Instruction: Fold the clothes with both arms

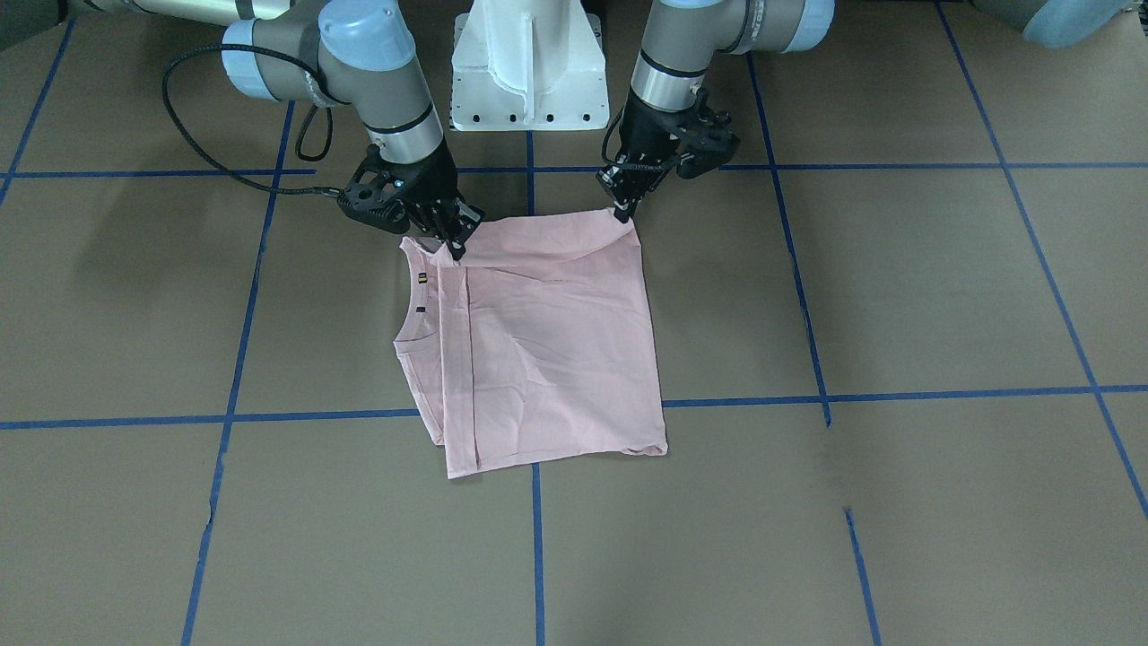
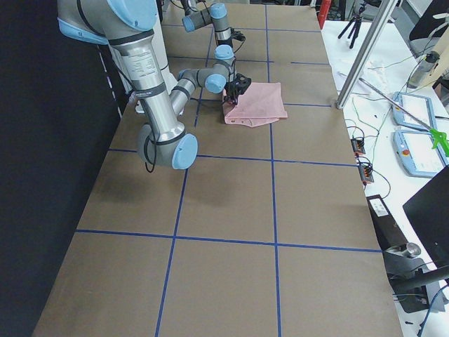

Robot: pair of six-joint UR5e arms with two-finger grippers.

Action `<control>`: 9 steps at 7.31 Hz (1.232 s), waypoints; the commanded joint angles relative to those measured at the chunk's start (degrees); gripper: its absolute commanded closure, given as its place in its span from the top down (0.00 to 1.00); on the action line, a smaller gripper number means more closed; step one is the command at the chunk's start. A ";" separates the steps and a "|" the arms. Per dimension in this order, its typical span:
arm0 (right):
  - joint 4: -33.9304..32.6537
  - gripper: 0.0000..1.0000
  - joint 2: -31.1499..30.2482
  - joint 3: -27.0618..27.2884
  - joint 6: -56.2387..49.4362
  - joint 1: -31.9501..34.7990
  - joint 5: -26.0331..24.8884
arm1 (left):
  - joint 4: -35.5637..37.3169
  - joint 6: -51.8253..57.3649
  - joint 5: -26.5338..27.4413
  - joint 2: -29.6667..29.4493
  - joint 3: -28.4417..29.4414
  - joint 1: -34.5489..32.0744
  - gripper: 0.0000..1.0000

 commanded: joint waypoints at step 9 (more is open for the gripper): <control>16.27 1.00 25.31 -47.49 -13.67 20.02 6.20 | -27.55 15.75 -3.91 -15.86 42.03 -22.20 1.00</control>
